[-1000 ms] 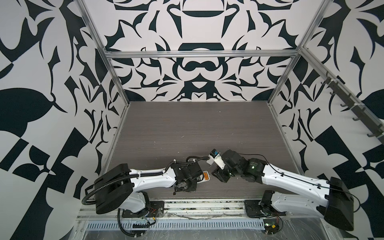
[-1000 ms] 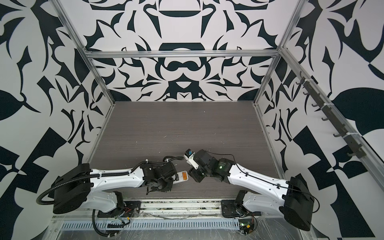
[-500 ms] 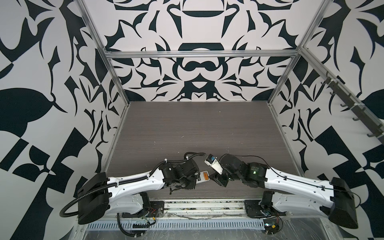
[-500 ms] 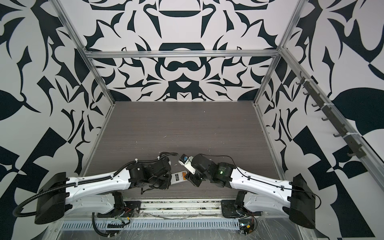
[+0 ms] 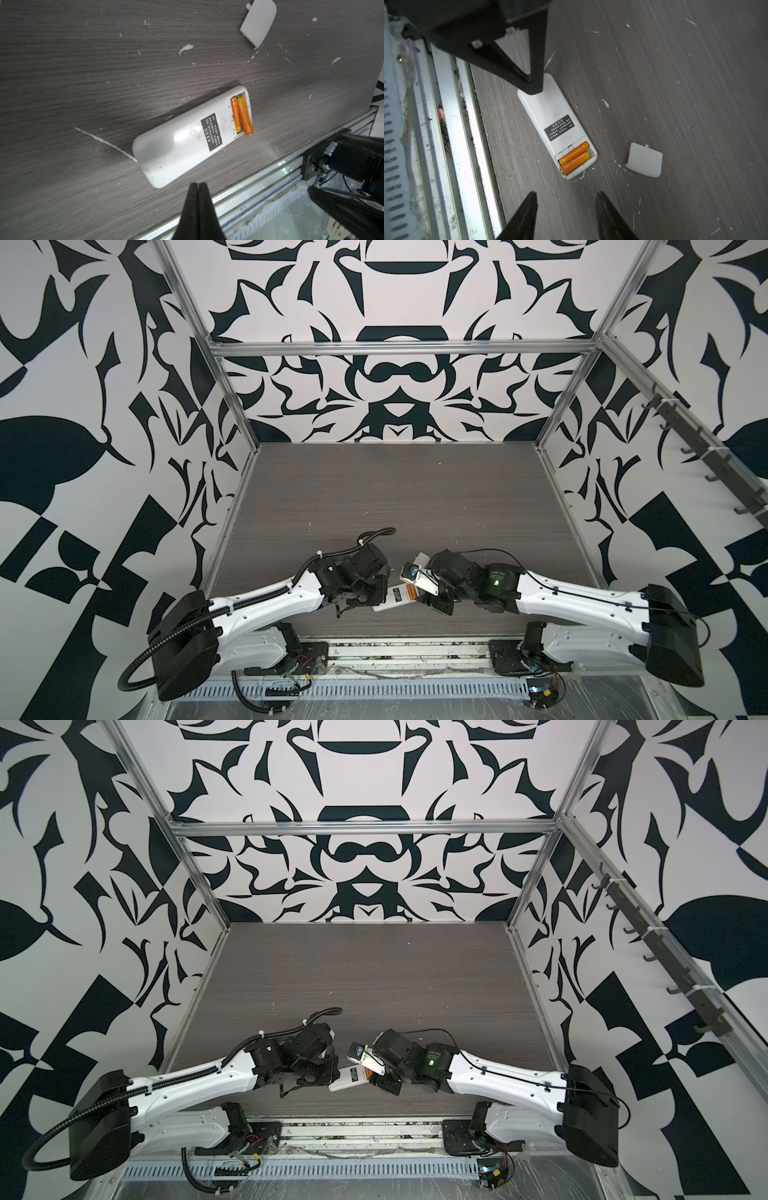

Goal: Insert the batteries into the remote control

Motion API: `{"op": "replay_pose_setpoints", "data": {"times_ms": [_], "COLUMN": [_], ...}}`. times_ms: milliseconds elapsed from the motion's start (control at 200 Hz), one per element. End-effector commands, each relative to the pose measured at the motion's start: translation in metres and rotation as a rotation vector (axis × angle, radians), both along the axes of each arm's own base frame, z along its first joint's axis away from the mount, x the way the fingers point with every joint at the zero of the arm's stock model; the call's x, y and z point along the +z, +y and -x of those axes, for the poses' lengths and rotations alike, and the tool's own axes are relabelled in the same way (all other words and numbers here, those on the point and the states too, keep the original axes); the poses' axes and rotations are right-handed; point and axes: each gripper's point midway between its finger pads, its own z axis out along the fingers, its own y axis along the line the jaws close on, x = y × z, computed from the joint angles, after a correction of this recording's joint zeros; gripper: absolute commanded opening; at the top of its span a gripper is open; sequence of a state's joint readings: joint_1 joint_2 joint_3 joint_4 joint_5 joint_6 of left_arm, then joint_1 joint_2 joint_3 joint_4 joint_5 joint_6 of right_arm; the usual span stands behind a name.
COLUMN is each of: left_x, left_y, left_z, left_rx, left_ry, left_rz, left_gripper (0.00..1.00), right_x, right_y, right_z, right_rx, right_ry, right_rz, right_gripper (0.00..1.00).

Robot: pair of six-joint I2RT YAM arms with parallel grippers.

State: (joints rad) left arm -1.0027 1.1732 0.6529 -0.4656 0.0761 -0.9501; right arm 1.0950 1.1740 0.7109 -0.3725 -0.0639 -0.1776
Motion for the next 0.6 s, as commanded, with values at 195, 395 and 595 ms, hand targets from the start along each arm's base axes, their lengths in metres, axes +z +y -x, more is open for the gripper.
{"op": "replay_pose_setpoints", "data": {"times_ms": [195,395,595], "left_x": [-0.014,-0.023,-0.029], "left_y": [0.0,0.001,0.003], "left_z": [0.009,0.013,0.013], "left_rx": [-0.032,-0.04,-0.035], "left_ry": [0.069,0.094,0.113], "left_rz": [0.029,0.034,0.036], "left_gripper": [0.0,0.0,0.0], "right_x": [-0.012,-0.021,-0.027], "right_y": [0.017,0.017,0.015], "right_z": [0.0,-0.007,-0.013], "right_rx": [0.119,0.115,0.102], "right_ry": [0.0,-0.033,-0.051], "right_rz": [0.074,0.109,0.137], "right_gripper": [0.41,0.37,0.35]}}
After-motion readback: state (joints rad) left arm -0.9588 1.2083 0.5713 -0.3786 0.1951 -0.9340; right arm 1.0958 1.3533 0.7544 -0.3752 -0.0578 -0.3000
